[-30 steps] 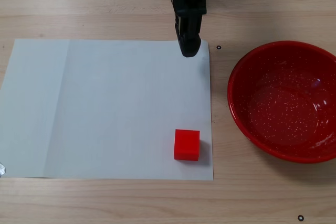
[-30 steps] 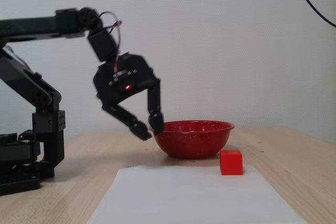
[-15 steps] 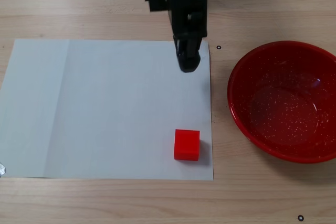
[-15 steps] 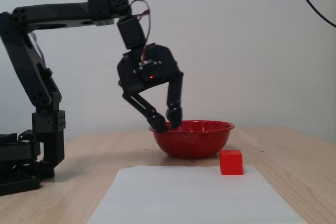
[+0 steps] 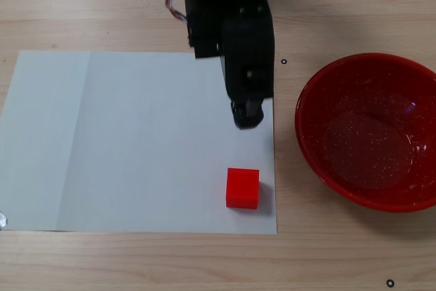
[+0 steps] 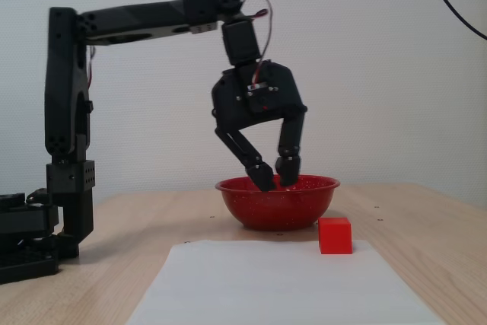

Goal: Grasp the red cube and put it in the red bowl.

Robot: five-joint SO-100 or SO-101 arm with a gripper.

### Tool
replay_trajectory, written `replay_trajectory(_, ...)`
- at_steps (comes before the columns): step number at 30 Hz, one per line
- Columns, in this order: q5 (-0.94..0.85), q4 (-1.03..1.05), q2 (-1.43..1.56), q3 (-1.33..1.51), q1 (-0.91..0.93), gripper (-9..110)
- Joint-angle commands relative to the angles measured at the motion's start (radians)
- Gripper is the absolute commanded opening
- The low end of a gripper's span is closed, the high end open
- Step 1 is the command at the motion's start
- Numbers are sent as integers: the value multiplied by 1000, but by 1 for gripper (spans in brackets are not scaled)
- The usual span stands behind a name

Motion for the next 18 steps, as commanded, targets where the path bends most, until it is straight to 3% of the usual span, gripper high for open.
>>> replay_trajectory(1, 2, 29, -12, -170, -9, 4)
replay_trajectory(11, -25, 91, -229, -463, -3, 14)
replay_trajectory(18, -54, 87, -331, -597, -3, 30)
